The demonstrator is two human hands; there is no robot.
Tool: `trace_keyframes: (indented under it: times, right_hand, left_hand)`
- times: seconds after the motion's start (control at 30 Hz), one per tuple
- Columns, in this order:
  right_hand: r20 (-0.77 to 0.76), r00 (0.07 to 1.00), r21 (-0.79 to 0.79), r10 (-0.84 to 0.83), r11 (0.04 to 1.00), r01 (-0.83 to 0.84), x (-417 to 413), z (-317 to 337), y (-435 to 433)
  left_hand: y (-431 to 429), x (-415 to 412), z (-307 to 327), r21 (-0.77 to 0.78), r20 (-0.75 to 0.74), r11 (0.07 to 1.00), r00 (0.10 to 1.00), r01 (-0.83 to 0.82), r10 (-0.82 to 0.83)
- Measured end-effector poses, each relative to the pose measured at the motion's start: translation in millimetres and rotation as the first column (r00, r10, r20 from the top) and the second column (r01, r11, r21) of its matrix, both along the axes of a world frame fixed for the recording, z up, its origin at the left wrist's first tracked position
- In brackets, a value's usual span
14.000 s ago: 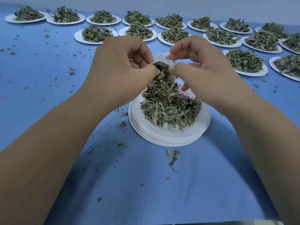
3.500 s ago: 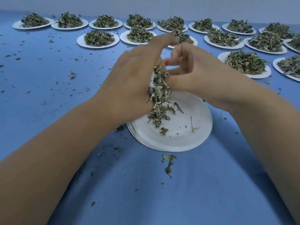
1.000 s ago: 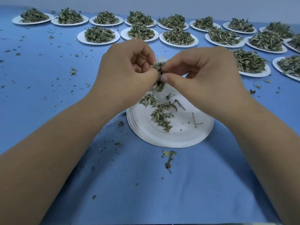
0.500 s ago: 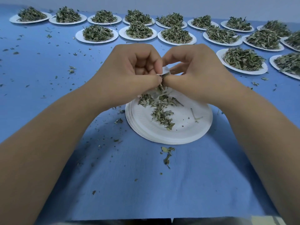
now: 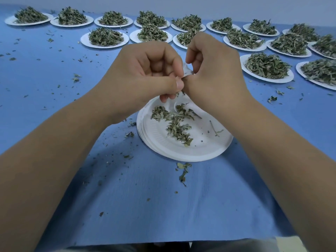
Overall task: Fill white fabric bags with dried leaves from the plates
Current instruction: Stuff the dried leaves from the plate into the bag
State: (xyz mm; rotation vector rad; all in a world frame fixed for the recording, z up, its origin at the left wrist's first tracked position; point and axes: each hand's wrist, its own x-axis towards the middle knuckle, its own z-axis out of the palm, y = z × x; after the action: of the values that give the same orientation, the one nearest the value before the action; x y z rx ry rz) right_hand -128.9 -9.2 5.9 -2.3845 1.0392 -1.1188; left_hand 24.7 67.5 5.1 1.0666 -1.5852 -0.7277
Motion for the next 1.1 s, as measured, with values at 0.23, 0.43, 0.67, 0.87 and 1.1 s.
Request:
trace_keyframes:
  times: [0.23,0.43,0.67,0.87,1.1]
  right_hand:
    - [0.088,0.985,0.259,0.147,0.952,-0.165,-11.9,3.1,-3.6]
    - [0.102,0.953,0.394,0.286,0.868,-0.303,-17.7,2.4,-9.9]
    - [0.085,0.979,0.284,0.186,0.937,-0.202,-4.8,-5.3,-5.9]
    - [0.067,0.987,0.211,0.144,0.965,-0.155,-2.2,-5.3,-0.9]
    - [0.163,0.977,0.210,0.138,0.963,-0.171,-11.5,-2.0,-5.3]
  left_hand:
    - [-3.9,7.8,-3.4,-0.040,0.035,0.963,0.963,-0.267,0.269]
    - [-4.1,5.5,-3.5,-0.050,0.075,0.955,0.952,-0.293,0.297]
    - [-2.5,2.7,-3.2,-0.103,0.193,0.918,0.898,-0.382,0.395]
    - [-0.3,-4.1,-5.1,-0.158,0.307,0.873,0.817,-0.462,0.488]
    - [6.7,10.5,8.7,-0.116,0.102,0.937,0.934,-0.331,0.342]
